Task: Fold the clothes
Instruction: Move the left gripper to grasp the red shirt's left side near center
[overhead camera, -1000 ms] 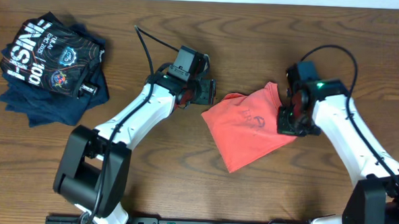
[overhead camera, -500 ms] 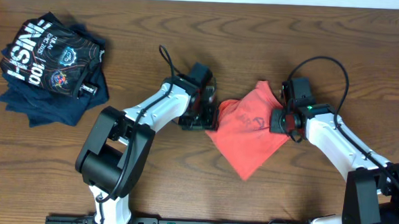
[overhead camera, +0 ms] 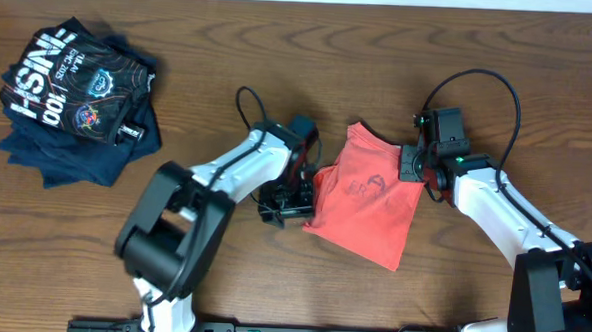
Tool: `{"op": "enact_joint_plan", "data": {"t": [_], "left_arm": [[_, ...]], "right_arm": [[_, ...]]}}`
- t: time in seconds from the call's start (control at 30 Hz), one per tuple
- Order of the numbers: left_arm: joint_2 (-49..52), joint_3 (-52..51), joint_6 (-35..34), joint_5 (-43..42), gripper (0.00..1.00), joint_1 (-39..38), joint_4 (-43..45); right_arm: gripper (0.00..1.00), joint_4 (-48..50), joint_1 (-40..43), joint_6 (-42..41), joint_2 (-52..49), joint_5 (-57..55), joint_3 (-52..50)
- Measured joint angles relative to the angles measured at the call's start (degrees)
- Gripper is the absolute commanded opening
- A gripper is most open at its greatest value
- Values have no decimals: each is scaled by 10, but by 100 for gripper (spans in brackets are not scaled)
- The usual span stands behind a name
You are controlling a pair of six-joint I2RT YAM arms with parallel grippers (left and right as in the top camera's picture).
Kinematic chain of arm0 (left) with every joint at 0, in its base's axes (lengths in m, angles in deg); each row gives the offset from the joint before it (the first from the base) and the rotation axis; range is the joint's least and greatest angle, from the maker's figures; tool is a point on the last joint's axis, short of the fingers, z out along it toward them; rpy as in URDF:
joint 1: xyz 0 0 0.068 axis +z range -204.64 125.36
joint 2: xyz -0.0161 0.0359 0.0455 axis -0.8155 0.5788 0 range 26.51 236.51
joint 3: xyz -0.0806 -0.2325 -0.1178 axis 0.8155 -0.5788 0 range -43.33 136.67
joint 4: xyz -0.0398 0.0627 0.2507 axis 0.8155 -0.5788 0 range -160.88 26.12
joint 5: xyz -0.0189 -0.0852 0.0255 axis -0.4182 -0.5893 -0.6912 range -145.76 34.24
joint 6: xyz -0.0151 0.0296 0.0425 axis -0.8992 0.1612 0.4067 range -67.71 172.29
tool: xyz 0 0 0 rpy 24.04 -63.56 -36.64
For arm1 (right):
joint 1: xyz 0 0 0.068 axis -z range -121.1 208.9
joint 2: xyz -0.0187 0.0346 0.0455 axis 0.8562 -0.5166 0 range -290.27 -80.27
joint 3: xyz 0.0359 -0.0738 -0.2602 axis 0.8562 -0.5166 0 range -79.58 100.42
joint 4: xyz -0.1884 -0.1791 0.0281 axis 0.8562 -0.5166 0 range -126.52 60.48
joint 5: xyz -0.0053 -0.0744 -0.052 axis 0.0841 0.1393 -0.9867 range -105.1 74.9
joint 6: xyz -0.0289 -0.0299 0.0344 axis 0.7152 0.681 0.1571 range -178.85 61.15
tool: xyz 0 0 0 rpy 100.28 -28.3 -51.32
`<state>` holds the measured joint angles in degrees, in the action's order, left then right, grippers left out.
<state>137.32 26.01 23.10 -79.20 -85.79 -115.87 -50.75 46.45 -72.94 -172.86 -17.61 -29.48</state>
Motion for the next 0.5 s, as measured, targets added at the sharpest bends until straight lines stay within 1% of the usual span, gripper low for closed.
{"op": "enact_joint_plan", "data": {"t": [0.13,0.23,0.37,0.4,0.47,0.5], "left_arm": [[-72,-1,-9,55,74,29,19],[-122,-2,6,74,83,58,78],[-148,-1,58,64,87,80,166],[-148,-1,69,57,87,81,180],[-140,-1,92,42,88,81,210],[-134,-1,103,31,88,80,225]], "right_arm": [[7,-25,0,2,0,-6,0],[15,-38,2,2,0,-10,0],[17,-58,12,6,20,-13,0],[18,-64,14,5,30,-14,0],[26,-79,21,5,62,-17,1],[28,-90,25,6,84,-20,4]]}}
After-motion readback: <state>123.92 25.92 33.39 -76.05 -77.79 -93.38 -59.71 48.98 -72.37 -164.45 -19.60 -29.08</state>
